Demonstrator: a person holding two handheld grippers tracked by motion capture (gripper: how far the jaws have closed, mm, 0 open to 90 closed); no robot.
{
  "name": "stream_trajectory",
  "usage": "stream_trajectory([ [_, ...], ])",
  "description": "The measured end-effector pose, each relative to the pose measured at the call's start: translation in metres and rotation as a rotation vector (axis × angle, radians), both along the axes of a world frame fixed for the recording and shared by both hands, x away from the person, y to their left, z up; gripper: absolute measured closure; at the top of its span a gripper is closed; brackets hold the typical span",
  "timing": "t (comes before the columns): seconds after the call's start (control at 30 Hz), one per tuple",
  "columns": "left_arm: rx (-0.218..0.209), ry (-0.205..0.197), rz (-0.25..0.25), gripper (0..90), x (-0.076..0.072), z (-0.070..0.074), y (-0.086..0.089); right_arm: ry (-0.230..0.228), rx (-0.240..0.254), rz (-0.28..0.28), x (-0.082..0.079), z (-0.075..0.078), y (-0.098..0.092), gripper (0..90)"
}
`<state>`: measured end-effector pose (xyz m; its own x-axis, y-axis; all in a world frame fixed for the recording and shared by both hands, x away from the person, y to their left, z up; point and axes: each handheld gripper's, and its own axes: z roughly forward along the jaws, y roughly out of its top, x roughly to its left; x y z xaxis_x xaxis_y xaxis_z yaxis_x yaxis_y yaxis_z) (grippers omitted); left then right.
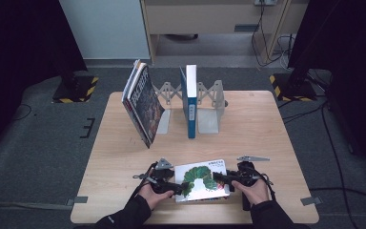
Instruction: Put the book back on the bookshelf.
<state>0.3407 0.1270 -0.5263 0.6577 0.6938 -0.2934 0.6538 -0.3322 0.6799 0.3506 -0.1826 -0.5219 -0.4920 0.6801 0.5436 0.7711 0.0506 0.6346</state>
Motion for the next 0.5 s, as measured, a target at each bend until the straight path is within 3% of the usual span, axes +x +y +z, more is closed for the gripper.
stream_trajectory([
  [0.2, 0.003, 0.006, -0.004, 15.9, 0.0009, 0.0006, 0.0, 0.01, 0.009, 0.001, 0.0005, 0.0006, -0.0003, 55.5],
  [0.37, -0.004, 0.011, -0.009, 15.8, 0.0019, 0.0007, 0.0009, -0.005, 0.011, 0.037, 0.0013, 0.0013, 0.0048, 53.6],
  [0.5, -0.006, 0.017, -0.005, 16.4, 0.0022, 0.0012, 0.0003, 0.001, 0.027, 0.062, 0.001, 0.0018, 0.0088, 58.1],
])
